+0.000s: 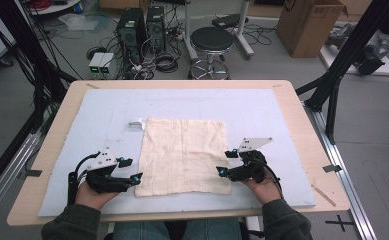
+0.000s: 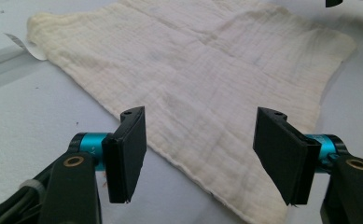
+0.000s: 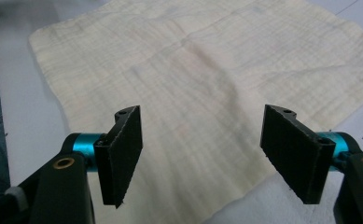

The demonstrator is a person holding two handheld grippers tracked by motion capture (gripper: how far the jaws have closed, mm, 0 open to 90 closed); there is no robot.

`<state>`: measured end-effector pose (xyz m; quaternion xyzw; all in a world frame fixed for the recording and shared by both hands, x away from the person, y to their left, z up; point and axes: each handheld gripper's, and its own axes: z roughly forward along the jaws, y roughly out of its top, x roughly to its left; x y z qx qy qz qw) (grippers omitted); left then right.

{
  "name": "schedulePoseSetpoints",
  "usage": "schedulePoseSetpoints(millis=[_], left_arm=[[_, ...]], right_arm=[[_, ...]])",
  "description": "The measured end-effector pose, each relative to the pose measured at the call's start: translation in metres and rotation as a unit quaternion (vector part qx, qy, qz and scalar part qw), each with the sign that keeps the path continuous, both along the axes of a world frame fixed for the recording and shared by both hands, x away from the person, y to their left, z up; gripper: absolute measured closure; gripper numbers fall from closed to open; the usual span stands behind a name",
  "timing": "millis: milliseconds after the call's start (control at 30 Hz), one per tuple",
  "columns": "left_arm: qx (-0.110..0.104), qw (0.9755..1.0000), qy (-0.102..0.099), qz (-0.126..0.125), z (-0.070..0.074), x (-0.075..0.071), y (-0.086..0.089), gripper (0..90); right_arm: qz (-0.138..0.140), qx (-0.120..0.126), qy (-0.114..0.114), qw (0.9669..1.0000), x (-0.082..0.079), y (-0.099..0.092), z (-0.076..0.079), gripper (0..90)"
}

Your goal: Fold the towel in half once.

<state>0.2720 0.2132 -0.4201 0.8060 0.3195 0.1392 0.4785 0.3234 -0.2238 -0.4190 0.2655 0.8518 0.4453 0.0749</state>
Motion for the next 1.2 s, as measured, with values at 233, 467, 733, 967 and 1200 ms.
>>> schedulePoseSetpoints(millis=[233, 467, 733, 967, 1200], left_arm=[[0.005, 1.0, 0.0, 0.0, 0.0, 0.0, 0.0, 34.5], [0.008, 1.0, 0.003, 0.003, 0.001, 0.002, 0.0, 33.7], [0.001, 0.9997, 0.013, 0.018, 0.006, 0.014, 0.003, 33.8], [0.009, 0.9996, 0.013, 0.022, 0.015, 0.038, -0.006, 34.8], [0.011, 0.9996, 0.012, 0.025, 0.024, 0.061, -0.015, 37.4]], right_arm=[[-0.005, 0.0, 0.003, 1.0, 0.0, 0.0, -0.001, 26.0], [-0.007, 0.001, 0.006, 1.0, 0.002, 0.0, -0.001, 21.8], [-0.008, -0.008, 0.015, 0.9998, 0.012, 0.0, 0.003, 18.3], [-0.01, -0.013, 0.018, 0.9997, 0.031, 0.001, 0.012, 17.3], [-0.018, -0.014, 0.026, 0.9994, 0.056, -0.001, 0.025, 17.0]])
